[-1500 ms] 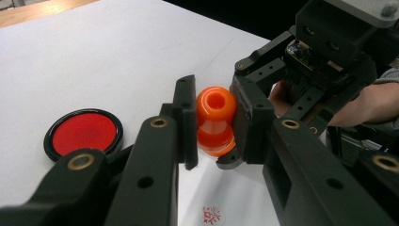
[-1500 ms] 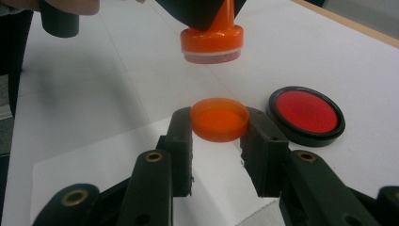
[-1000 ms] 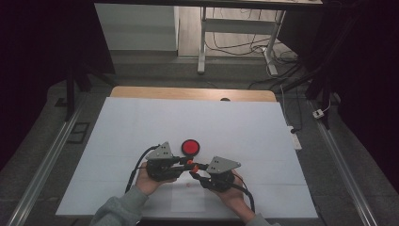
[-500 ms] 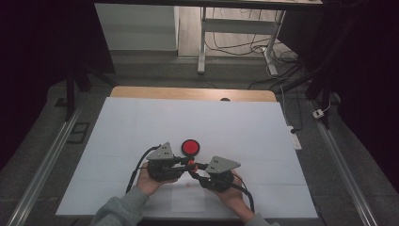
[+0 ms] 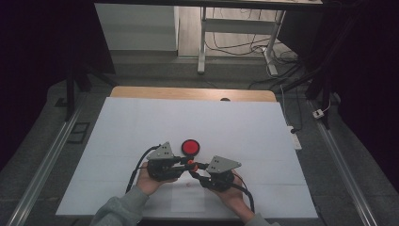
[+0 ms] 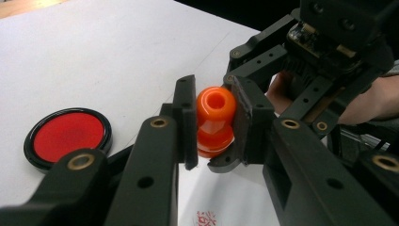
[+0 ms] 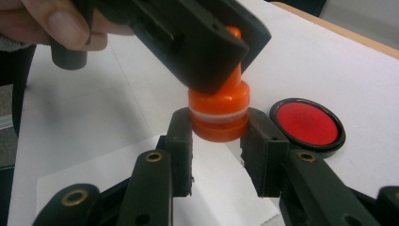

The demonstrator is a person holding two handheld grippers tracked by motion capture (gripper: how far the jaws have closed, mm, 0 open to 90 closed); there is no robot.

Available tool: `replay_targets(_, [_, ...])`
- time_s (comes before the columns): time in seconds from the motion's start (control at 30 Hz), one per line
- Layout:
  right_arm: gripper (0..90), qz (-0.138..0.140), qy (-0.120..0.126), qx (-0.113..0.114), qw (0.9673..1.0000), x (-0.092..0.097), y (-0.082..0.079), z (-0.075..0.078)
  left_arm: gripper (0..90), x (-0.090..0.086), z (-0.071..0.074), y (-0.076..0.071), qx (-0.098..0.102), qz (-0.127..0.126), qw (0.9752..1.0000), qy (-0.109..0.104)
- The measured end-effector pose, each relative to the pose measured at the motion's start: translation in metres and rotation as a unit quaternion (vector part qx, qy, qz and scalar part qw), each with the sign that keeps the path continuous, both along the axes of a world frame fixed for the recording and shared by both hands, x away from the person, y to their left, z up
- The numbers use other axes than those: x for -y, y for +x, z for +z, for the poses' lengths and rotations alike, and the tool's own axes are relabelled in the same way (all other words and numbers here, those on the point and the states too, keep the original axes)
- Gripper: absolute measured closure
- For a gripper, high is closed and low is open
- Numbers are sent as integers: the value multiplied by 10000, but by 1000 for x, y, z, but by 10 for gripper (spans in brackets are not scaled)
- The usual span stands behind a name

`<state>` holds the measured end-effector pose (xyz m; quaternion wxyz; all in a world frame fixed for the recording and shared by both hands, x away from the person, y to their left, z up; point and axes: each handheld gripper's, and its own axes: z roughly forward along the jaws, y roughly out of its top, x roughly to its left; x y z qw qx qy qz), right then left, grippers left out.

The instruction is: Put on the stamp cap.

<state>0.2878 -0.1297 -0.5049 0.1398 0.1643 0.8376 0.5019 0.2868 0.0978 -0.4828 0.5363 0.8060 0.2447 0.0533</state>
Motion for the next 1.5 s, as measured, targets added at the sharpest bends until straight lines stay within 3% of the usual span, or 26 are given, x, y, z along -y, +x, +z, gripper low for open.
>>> replay_targets(0.53, [646, -33, -5, 6, 10000, 1, 0, 0, 720, 2, -3, 0, 1, 19, 10000, -5])
replay_targets(0.97, [648, -76, -54, 148, 9998, 0, -4, 0, 722, 1, -6, -1, -24, 19, 10000, -94])
replay_targets(1.5, [647, -85, -180, 172, 9997, 0, -5, -1, 725, 6, -11, -5, 27, 132, 9999, -32])
